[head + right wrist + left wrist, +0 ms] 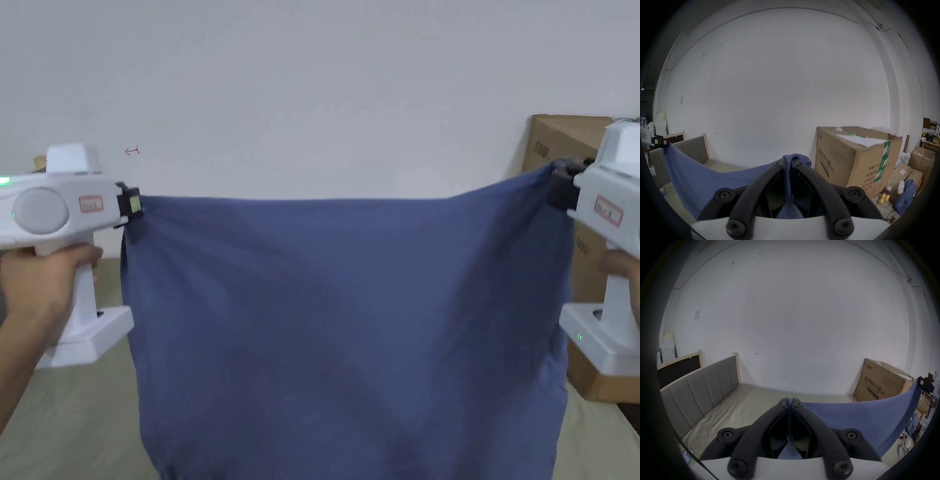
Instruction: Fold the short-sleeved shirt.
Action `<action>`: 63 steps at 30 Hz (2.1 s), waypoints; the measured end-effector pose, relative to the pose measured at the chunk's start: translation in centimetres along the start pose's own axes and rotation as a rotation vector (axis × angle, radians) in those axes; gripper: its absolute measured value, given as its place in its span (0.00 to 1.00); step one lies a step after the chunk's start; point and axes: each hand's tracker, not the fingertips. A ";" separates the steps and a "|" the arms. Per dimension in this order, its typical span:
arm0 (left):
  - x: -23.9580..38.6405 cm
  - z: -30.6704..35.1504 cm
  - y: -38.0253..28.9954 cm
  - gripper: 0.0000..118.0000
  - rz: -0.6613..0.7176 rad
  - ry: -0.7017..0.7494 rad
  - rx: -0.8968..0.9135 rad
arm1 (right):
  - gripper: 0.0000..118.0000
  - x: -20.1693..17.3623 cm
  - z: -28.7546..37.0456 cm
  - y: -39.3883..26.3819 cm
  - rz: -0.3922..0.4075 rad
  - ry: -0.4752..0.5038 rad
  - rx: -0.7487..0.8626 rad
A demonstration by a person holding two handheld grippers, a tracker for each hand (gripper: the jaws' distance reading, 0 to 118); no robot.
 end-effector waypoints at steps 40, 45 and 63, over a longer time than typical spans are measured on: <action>0.2 -6.5 -25.7 0.00 -0.082 -0.004 -0.325 | 0.03 3.9 0.0 -25.5 -0.197 0.036 -0.368; -1.2 -0.2 -31.1 0.00 -0.045 0.005 -0.428 | 0.03 4.0 8.0 -29.3 -0.233 0.046 -0.449; -5.9 16.5 -43.5 0.00 -0.049 0.041 -0.600 | 0.03 4.1 27.5 -37.1 -0.215 0.066 -0.696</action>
